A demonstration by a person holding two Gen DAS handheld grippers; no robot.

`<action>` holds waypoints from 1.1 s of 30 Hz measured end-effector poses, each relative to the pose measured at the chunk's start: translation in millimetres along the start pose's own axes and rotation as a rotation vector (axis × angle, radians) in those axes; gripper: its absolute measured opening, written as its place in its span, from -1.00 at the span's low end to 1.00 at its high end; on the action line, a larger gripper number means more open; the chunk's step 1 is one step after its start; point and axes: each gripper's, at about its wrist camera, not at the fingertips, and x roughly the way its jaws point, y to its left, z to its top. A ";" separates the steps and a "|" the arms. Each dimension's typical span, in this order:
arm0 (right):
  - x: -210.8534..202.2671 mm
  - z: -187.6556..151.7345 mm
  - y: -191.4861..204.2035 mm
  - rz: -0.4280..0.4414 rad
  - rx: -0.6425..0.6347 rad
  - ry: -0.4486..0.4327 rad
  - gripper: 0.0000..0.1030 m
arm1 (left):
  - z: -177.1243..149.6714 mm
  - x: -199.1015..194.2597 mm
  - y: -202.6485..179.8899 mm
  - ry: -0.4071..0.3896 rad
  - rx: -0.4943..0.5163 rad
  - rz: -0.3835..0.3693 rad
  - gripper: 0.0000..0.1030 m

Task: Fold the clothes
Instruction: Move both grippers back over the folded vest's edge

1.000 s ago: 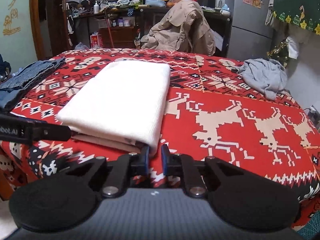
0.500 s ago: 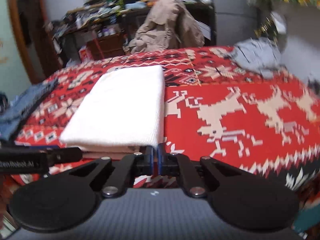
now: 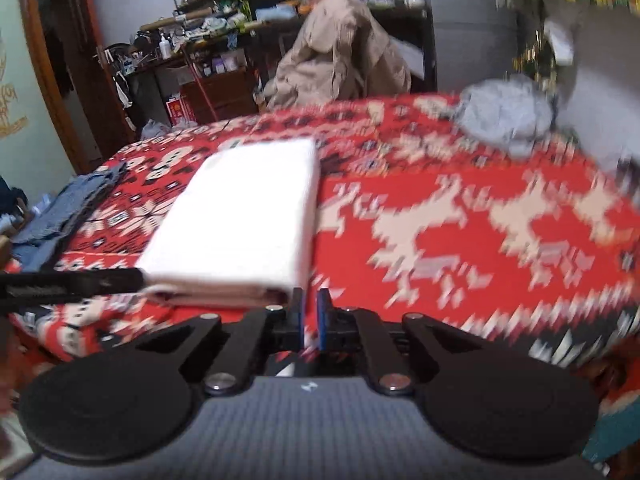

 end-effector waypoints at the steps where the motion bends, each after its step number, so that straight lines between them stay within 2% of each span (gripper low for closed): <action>1: 6.1 2.5 -2.0 -0.006 -0.015 0.005 -0.87 | 2.2 2.2 3.5 -0.001 -0.008 0.018 -0.45; 4: 24.4 9.2 -6.8 -0.020 -0.056 0.020 -0.87 | 5.7 11.2 16.9 0.005 -0.061 0.046 -0.62; 7: 35.3 10.2 -3.2 -0.007 -0.082 0.025 -0.86 | 3.7 21.5 23.0 0.043 -0.102 0.037 -0.81; 12: 29.4 0.4 9.6 0.020 -0.142 0.059 -0.86 | -1.1 17.6 18.5 0.071 -0.092 0.003 -0.81; 15: 16.0 2.1 -2.4 0.044 -0.088 0.051 -0.86 | 0.3 8.8 14.4 0.051 -0.083 -0.007 -0.81; 19: 4.4 18.1 -14.2 0.077 -0.018 -0.013 -0.79 | 16.0 11.8 14.5 0.012 -0.106 -0.014 -0.80; 20: 5.8 18.5 -14.1 0.082 -0.010 -0.010 -0.58 | 20.0 14.7 14.6 0.006 -0.123 -0.015 -0.78; 21: 7.1 18.9 -14.0 0.086 -0.001 -0.007 -0.48 | 23.7 17.3 14.6 -0.001 -0.141 -0.017 -0.54; 22: 8.4 19.3 -13.9 0.091 0.007 -0.004 -0.37 | 26.4 19.6 14.4 -0.006 -0.157 -0.034 -0.20; 24: 11.1 20.0 -13.6 0.100 0.023 0.003 -0.36 | 29.9 24.8 12.3 -0.005 -0.173 -0.064 -0.12; 26: 13.8 20.8 -13.4 0.109 0.039 0.009 -0.38 | 30.4 31.4 7.0 0.017 -0.154 -0.057 -0.20; 28: 16.5 21.6 -13.1 0.119 0.056 0.015 -0.59 | 26.4 36.0 3.3 0.054 -0.133 -0.035 -0.51; 31: 20.5 22.7 -12.8 0.133 0.080 0.025 -0.61 | 16.3 29.5 2.1 0.070 -0.135 -0.051 -0.54; 33: 23.2 23.5 -12.5 0.142 0.096 0.031 -0.71 | 11.5 23.1 1.0 0.069 -0.126 -0.050 -0.61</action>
